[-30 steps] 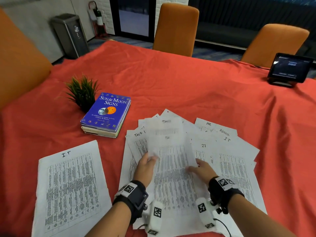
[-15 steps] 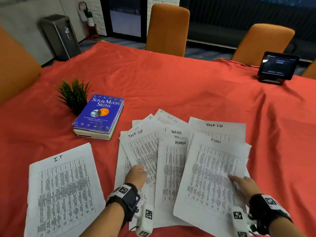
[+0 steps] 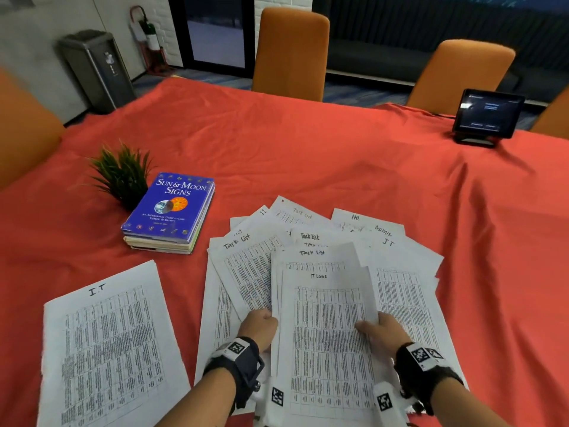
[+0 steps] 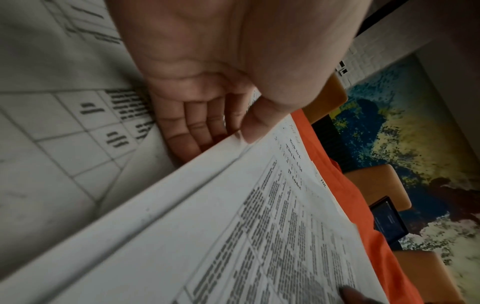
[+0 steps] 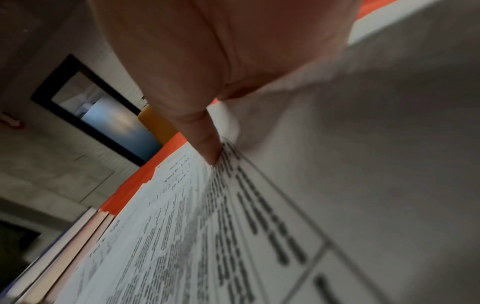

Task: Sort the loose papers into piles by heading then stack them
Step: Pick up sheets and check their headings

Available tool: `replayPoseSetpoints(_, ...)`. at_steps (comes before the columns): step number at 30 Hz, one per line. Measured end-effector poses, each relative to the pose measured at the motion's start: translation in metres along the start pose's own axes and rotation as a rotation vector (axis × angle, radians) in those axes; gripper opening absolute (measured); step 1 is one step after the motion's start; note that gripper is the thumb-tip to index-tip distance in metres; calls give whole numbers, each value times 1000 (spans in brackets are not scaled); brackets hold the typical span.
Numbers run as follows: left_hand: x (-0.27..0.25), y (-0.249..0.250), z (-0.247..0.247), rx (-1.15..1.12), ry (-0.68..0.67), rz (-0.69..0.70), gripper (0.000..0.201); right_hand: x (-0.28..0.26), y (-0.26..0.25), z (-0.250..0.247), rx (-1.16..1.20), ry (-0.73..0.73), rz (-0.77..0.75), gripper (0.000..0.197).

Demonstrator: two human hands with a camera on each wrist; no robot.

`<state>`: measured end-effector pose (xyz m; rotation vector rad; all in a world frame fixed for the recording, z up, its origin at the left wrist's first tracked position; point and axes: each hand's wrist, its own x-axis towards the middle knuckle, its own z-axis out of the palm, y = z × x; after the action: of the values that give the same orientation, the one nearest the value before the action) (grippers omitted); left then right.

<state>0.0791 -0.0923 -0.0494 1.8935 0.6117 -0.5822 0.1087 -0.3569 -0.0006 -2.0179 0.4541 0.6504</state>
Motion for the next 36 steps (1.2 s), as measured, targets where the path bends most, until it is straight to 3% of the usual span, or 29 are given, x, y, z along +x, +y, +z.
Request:
replayPoseSetpoints(3, -12, 3, -1, -33, -32, 58, 7, 6, -3, 18, -52, -39, -43, 28)
replayPoseSetpoints(8, -23, 12, 1, -59, 55, 195, 36, 8, -18, 28, -116, 45, -130, 33)
replayPoseSetpoints(11, -31, 24, -12, -153, 105, 315, 36, 11, -31, 14, 58, 147, -189, 52)
replayPoseSetpoints(13, -36, 34, -23, -243, 99, 393, 33, 9, -46, 4, 253, 140, -219, 63)
replayPoseSetpoints(18, -50, 70, -47, -381, 248, 595, 26, -23, -98, -5, 487, 201, -519, 14)
replayPoseSetpoints(21, -59, 88, -58, -422, 381, 761, 39, -56, -122, -2, 544, 253, -764, 17)
replayPoseSetpoints(23, -64, 94, -61, -428, 450, 807, 43, -68, -125, 5, 574, 256, -828, 21)
replayPoseSetpoints(31, -72, 84, -56, -585, 485, 756, 18, -60, -95, 30, 499, 204, -748, 28)
replayPoseSetpoints(36, -78, 91, -58, -656, 463, 800, 23, -56, -98, 40, 479, 163, -694, 30)
